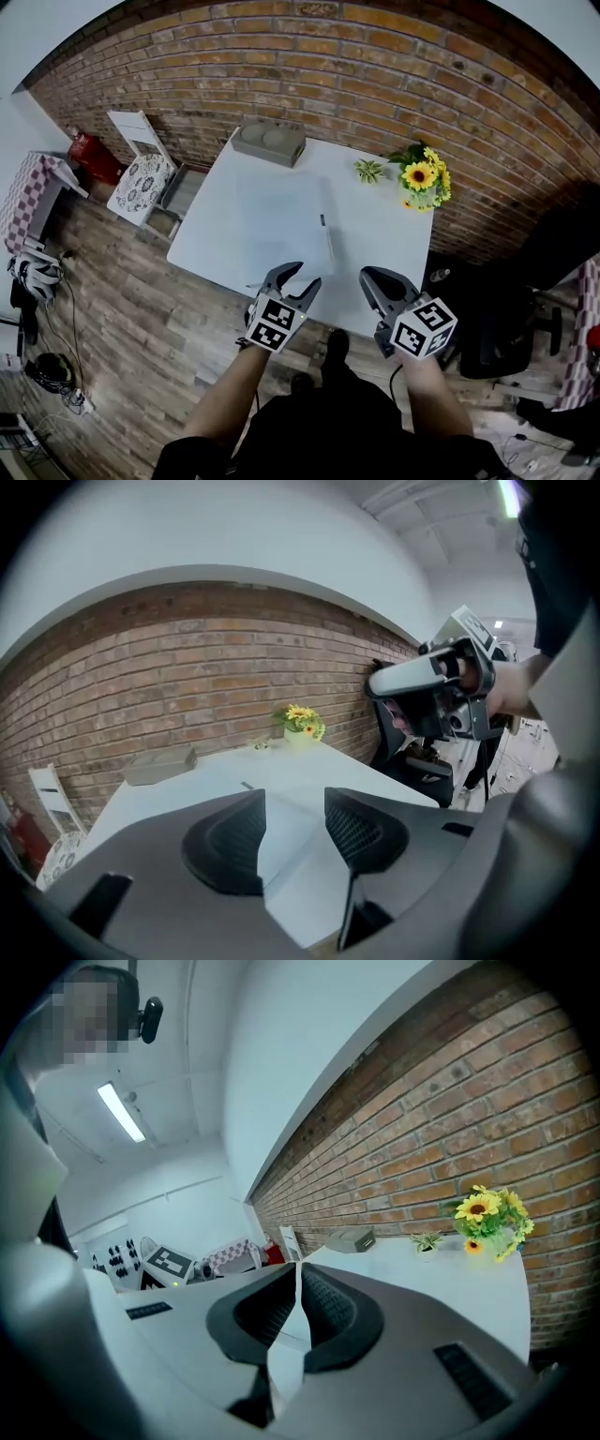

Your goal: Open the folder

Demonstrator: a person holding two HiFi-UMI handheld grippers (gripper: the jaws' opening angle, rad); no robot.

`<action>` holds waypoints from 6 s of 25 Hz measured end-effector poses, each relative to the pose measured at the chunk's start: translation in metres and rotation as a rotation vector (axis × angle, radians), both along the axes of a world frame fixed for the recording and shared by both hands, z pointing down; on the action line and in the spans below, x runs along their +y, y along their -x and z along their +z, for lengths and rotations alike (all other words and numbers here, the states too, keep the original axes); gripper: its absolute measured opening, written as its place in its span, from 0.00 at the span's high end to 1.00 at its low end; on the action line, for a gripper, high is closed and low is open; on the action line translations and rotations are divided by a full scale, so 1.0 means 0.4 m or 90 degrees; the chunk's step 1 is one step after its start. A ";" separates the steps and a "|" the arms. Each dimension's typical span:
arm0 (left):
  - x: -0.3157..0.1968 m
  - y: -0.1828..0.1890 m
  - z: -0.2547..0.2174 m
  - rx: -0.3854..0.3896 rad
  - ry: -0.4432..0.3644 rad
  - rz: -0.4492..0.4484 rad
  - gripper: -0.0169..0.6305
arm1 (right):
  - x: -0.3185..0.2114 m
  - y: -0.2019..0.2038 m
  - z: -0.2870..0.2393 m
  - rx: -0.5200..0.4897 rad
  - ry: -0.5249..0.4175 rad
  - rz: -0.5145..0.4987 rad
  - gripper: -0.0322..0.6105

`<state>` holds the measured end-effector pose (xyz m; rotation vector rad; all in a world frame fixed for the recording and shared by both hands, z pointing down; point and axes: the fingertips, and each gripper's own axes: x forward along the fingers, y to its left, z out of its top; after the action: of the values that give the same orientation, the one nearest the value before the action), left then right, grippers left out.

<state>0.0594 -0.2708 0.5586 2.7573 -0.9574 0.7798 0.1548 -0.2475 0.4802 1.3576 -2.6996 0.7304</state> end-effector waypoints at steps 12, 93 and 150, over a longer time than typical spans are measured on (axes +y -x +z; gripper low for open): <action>-0.039 -0.103 0.158 -0.130 0.017 0.097 0.60 | -0.039 -0.028 0.070 -0.004 0.044 -0.003 0.89; -0.134 0.404 -0.211 0.160 -0.106 -0.352 0.94 | -0.231 0.200 0.098 0.018 0.063 -0.135 0.91; -0.115 0.836 -0.069 0.056 -0.078 -0.551 0.93 | -0.275 0.344 -0.029 0.081 -0.077 -0.189 0.93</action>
<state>-0.2752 -0.3167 0.5310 2.0634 -1.9870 0.4390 0.0172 -0.3574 0.4687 0.9504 -2.7906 0.4463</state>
